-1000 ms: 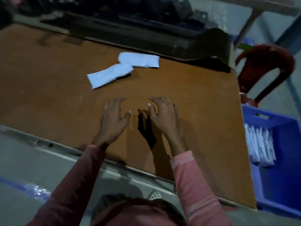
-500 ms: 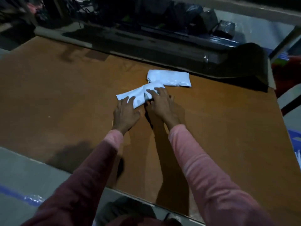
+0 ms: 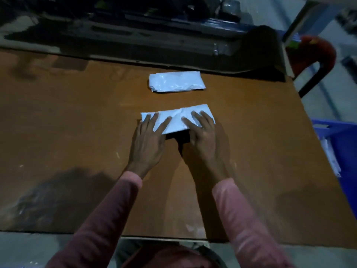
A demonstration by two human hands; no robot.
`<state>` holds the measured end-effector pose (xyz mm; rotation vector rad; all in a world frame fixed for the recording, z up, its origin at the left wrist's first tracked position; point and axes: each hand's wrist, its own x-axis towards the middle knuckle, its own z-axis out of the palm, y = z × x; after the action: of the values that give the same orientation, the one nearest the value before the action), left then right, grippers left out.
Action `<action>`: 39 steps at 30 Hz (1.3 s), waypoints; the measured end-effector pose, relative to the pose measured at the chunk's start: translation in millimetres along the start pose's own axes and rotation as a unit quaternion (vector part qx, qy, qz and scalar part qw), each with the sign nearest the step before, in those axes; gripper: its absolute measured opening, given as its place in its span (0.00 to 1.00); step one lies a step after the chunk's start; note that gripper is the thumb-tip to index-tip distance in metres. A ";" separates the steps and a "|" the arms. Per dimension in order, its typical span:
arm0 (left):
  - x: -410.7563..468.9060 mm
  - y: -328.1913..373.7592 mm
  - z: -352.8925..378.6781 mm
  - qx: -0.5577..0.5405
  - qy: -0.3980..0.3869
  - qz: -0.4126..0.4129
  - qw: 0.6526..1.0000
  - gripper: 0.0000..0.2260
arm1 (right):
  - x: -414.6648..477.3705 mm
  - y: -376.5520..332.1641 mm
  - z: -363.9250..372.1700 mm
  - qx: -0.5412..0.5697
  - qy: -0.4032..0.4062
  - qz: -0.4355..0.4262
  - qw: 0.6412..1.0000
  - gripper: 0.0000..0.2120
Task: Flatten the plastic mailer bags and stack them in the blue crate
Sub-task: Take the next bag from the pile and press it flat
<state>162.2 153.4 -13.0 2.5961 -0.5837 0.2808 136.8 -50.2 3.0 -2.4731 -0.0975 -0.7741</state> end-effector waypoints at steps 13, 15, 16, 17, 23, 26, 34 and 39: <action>-74.0 202.5 76.5 -0.014 -0.090 0.105 0.990 0.31 | -165.3 96.2 -178.0 -0.138 0.014 0.101 0.985 0.16; -90.2 209.2 87.7 -0.004 -0.117 0.099 0.988 0.30 | -184.9 109.7 -183.2 -0.143 -0.048 0.130 0.980 0.16; -97.7 210.9 90.3 -0.002 -0.125 0.093 0.988 0.30 | -193.2 113.8 -186.3 -0.150 -0.084 0.134 0.976 0.17; -103.2 212.8 90.5 -0.002 -0.125 0.086 0.988 0.30 | -198.4 115.7 -190.7 -0.155 -0.107 0.131 0.973 0.21; -93.6 246.2 74.7 0.009 -0.043 0.030 0.999 0.26 | -167.9 105.1 -203.6 -0.106 -0.040 0.131 0.985 0.22; -86.2 251.2 87.3 0.025 -0.067 0.001 0.997 0.27 | -139.6 112.6 -185.4 -0.084 -0.115 0.136 0.980 0.24; -80.1 227.7 113.1 0.037 -0.129 0.037 0.990 0.28 | -159.4 118.9 -161.1 -0.185 -0.181 0.155 0.953 0.26; -77.2 222.8 115.0 0.050 -0.130 0.065 0.988 0.28 | -169.5 115.5 -159.5 -0.209 -0.171 0.162 0.949 0.26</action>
<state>4.7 -53.4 -48.3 2.7175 -0.8529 0.0101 -59.7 -215.9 -35.0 -2.8967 0.3764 -0.2350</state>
